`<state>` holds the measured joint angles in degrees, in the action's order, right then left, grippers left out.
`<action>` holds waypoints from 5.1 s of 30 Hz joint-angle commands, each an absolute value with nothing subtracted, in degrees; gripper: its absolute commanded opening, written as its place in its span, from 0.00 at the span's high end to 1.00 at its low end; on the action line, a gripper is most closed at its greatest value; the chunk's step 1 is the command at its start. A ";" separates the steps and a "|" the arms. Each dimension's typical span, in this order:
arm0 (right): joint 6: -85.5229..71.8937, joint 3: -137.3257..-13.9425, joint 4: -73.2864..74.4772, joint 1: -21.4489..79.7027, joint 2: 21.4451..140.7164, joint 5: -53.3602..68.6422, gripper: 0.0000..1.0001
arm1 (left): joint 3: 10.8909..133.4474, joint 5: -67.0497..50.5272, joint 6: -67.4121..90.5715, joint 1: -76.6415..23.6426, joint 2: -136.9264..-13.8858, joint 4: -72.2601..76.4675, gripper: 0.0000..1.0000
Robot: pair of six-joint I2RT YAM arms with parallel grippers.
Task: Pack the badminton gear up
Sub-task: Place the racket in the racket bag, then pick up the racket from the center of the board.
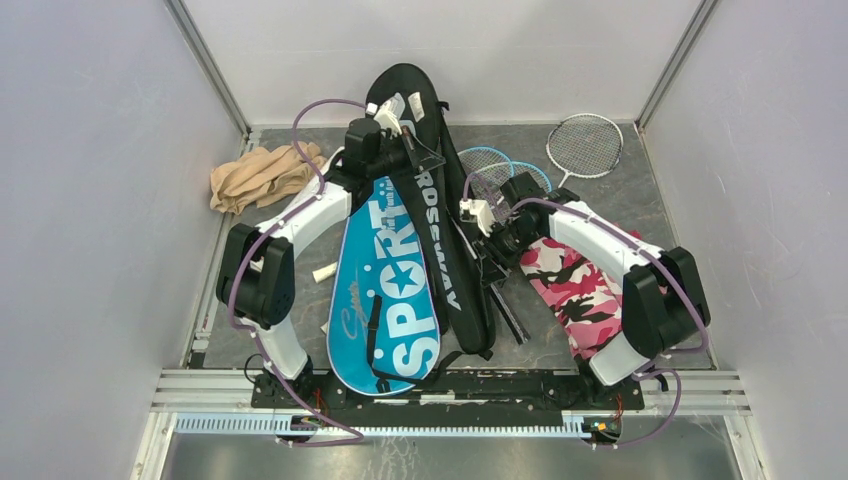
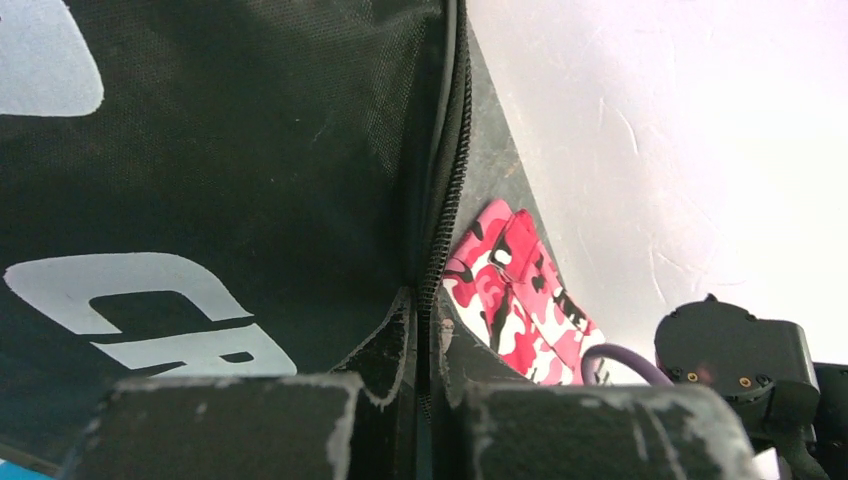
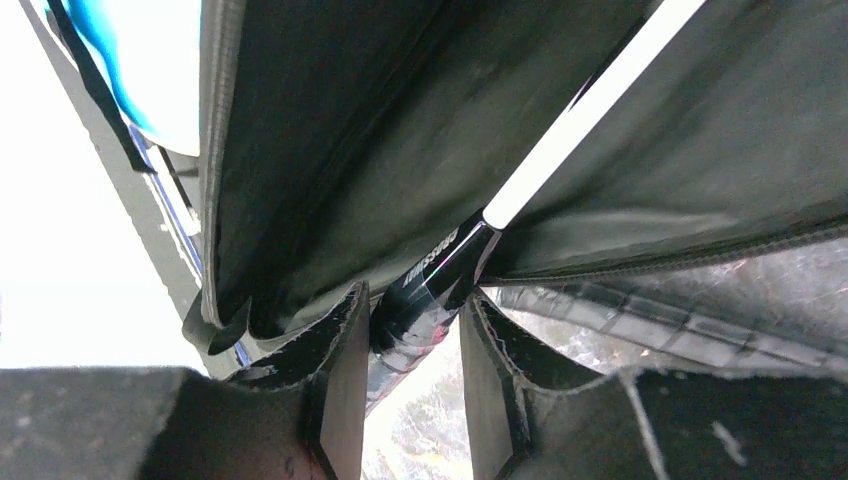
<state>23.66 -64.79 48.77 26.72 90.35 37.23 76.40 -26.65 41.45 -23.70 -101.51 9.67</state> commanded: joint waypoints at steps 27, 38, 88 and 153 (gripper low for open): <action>2.23 -74.50 28.11 27.23 95.93 44.46 0.90 | 80.65 -24.52 56.70 -23.76 -102.57 7.79 0.98; -5.77 -69.98 23.40 27.28 94.88 45.01 0.83 | 85.04 -22.58 57.25 -23.61 -105.92 5.27 0.98; 15.68 -71.20 28.63 26.17 75.75 6.92 0.25 | 88.29 -33.87 55.23 -19.45 -100.80 6.49 0.98; -9.74 -81.47 10.45 -6.77 120.08 -0.10 0.68 | 82.67 -36.33 56.25 -19.00 -89.32 4.22 0.98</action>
